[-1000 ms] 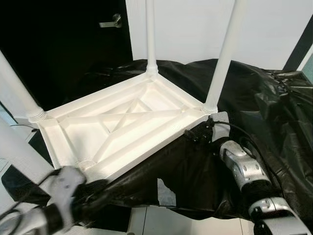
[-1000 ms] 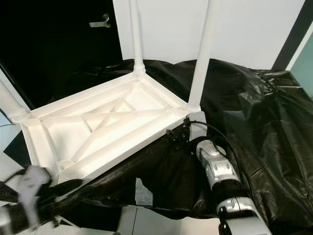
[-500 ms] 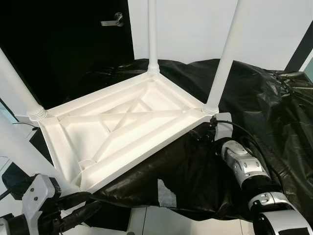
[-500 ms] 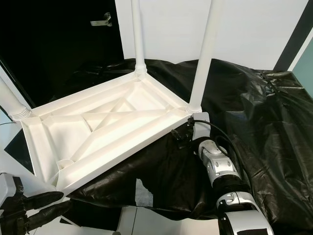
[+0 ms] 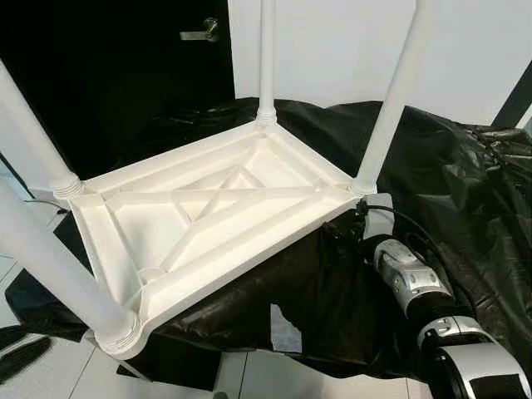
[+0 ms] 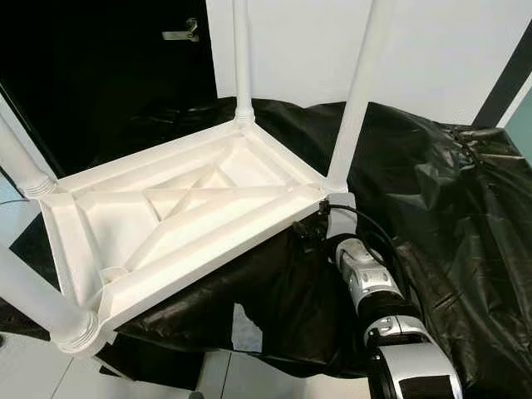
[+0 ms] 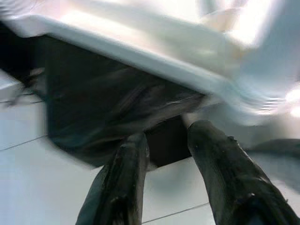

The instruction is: Building children table

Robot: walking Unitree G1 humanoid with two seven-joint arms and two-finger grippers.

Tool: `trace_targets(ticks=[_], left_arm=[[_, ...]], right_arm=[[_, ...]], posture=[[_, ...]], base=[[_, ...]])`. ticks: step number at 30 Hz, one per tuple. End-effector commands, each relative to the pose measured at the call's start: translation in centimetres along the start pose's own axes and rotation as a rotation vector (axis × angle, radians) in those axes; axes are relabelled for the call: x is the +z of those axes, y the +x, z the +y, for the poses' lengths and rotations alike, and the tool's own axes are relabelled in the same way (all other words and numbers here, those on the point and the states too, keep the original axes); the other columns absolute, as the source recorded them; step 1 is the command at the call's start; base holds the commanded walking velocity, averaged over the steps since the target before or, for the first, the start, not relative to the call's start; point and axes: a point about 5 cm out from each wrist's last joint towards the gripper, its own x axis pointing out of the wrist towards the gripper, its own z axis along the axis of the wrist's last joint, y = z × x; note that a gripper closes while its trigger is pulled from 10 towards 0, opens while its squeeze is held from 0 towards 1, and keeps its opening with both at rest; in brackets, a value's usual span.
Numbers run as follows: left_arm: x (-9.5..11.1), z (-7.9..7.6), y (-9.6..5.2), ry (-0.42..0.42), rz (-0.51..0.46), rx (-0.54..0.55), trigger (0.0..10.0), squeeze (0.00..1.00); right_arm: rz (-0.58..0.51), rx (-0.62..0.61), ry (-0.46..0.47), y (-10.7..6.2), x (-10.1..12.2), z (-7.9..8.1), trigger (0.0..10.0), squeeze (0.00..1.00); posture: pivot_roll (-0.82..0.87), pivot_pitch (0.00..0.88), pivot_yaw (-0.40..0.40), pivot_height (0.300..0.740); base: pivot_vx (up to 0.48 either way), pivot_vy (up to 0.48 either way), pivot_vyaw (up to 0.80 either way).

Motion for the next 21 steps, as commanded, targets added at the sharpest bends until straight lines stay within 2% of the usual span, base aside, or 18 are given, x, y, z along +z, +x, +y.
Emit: trace_targets(ticks=[1, 2, 3, 5, 7, 8, 10, 11, 12, 13, 16, 17, 18, 19, 21], left_arm=[[-0.2, 0.7, 0.7, 0.018, 0.003, 0.062, 10.0, 0.0], [0.3, 1.7, 2.1, 0.002, -0.043, 0.111, 10.0, 0.0], [0.6, 2.2, 2.7, 0.027, -0.073, 0.147, 10.0, 0.0], [0.6, 2.2, 2.7, 0.027, -0.073, 0.147, 10.0, 0.0], [1.2, 3.0, 4.3, 0.012, -0.129, 0.197, 10.0, 0.0], [1.2, 3.0, 4.3, 0.012, -0.129, 0.197, 10.0, 0.0], [2.2, 3.8, 6.9, -0.003, -0.245, 0.248, 10.0, 0.0], [2.2, 3.8, 6.9, -0.003, -0.245, 0.248, 10.0, 0.0], [3.0, 4.0, 8.1, -0.039, -0.322, 0.241, 10.0, 0.0], [3.0, 4.0, 8.1, -0.039, -0.322, 0.241, 10.0, 0.0], [5.0, 4.2, 10.9, -0.177, -0.524, 0.217, 10.0, 0.0], [5.0, 4.2, 10.9, -0.177, -0.524, 0.217, 10.0, 0.0], [5.8, 3.7, 11.8, -0.199, -0.585, 0.173, 10.0, 0.0], [5.8, 3.7, 11.8, -0.199, -0.585, 0.173, 10.0, 0.0], [7.0, 2.6, 13.1, -0.246, -0.665, 0.078, 10.0, 0.0]], right_arm=[[-0.042, 0.018, 0.005, 0.2, 0.6, 0.5, 10.0, 0.0], [-0.072, 0.031, 0.001, 0.1, 0.9, 0.9, 10.0, 0.0], [-0.079, 0.033, -0.003, 0.0, 0.9, 1.1, 10.0, 0.0], [-0.079, 0.033, -0.003, 0.0, 0.9, 1.1, 10.0, 0.0], [-0.092, 0.033, -0.005, -0.2, 1.0, 1.5, 10.0, 0.0], [-0.092, 0.033, -0.005, -0.2, 1.0, 1.5, 10.0, 0.0], [-0.103, 0.03, -0.007, -0.6, 0.7, 2.2, 10.0, 0.0], [-0.103, 0.03, -0.007, -0.6, 0.7, 2.2, 10.0, 0.0], [-0.105, 0.022, -0.018, -0.7, 0.6, 2.4, 10.0, 0.0], [-0.105, 0.022, -0.018, -0.7, 0.6, 2.4, 10.0, 0.0], [-0.1, -0.012, -0.02, -0.6, 0.3, 2.2, 10.0, 0.0], [-0.1, -0.012, -0.02, -0.6, 0.3, 2.2, 10.0, 0.0], [-0.096, -0.022, -0.015, -0.5, 0.3, 2.0, 10.0, 0.0], [-0.096, -0.022, -0.015, -0.5, 0.3, 2.0, 10.0, 0.0], [-0.092, -0.034, -0.011, -0.4, 0.5, 1.6, 10.0, 0.0]], posture=[[0.28, 0.0, 0.002, 0.74], [0.26, 0.0, 0.001, 0.74], [0.26, 0.0, 0.001, 0.74], [0.26, 0.0, 0.001, 0.74], [0.23, 0.0, 0.003, 0.74], [0.23, 0.0, 0.003, 0.74], [0.2, 0.0, 0.007, 0.74], [0.2, 0.0, 0.007, 0.74], [0.17, 0.0, 0.008, 0.74], [0.17, 0.0, 0.008, 0.74], [0.14, 0.0, 0.005, 0.74], [0.14, 0.0, 0.005, 0.74], [0.13, 0.0, 0.001, 0.74], [0.13, 0.0, 0.001, 0.74], [0.13, 0.0, -0.007, 0.74]], base=[[0.0, 0.0, 0.0], [0.0, 0.0, 0.0], [0.0, 0.0, 0.0], [0.0, 0.0, 0.0], [0.0, 0.0, 0.0], [0.0, 0.0, 0.0], [0.0, 0.0, 0.0], [0.0, 0.0, 0.0], [0.0, 0.0, 0.0], [0.0, 0.0, 0.0], [0.0, 0.0, 0.0], [0.0, 0.0, 0.0], [0.0, 0.0, 0.0], [0.0, 0.0, 0.0], [0.0, 0.0, 0.0]])
